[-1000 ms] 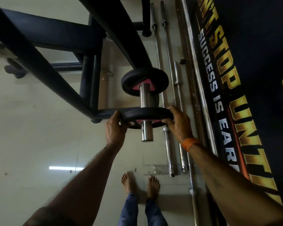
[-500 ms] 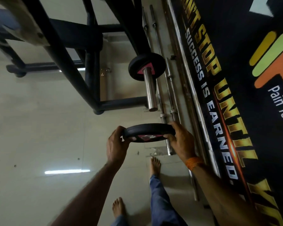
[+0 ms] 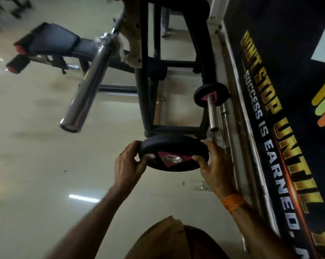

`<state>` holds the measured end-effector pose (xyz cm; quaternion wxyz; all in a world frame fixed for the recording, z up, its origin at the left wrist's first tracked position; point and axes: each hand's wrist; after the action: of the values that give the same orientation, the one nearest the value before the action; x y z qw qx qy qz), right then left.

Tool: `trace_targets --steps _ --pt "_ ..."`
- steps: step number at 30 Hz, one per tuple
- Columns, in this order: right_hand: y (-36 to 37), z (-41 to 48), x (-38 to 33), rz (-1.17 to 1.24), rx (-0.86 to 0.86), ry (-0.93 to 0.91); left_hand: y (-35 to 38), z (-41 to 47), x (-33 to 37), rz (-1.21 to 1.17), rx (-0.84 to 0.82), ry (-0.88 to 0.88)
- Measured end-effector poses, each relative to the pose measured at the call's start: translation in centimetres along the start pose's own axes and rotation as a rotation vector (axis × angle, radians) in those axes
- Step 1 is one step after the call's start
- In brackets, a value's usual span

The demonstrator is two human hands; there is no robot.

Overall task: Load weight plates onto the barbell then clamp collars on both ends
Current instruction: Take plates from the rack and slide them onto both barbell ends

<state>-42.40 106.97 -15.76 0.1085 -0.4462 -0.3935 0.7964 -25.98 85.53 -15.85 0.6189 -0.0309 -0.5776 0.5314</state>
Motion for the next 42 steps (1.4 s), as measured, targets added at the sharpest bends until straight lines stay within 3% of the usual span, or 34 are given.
trace_targets --steps 9,22,28,42 --pt "2.2 -0.8 -9.9 0.154 0.016 -0.16 -10.6 -3.3 -1.7 0.043 0.205 0.02" --pt "8.2 -1.3 -24.9 0.185 0.165 -0.122 -25.2 0.0 -8.9 0.012 0.219 0.123" --pt "8.6 0.0 -26.8 0.149 0.263 -0.09 -26.7 3.0 -9.2 -0.025 0.155 0.166" --pt "9.8 2.3 -28.1 0.147 0.239 -0.041 -26.8 6.4 -11.2 -0.01 0.094 0.169"
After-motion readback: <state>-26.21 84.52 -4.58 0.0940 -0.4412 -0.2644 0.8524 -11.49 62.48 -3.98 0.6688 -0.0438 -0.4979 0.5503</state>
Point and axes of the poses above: each hand's wrist, its own z-axis towards the middle knuckle, its own y-axis out of the palm, x = y × z, and after that the axes turned 5 degrees about y, right-handed
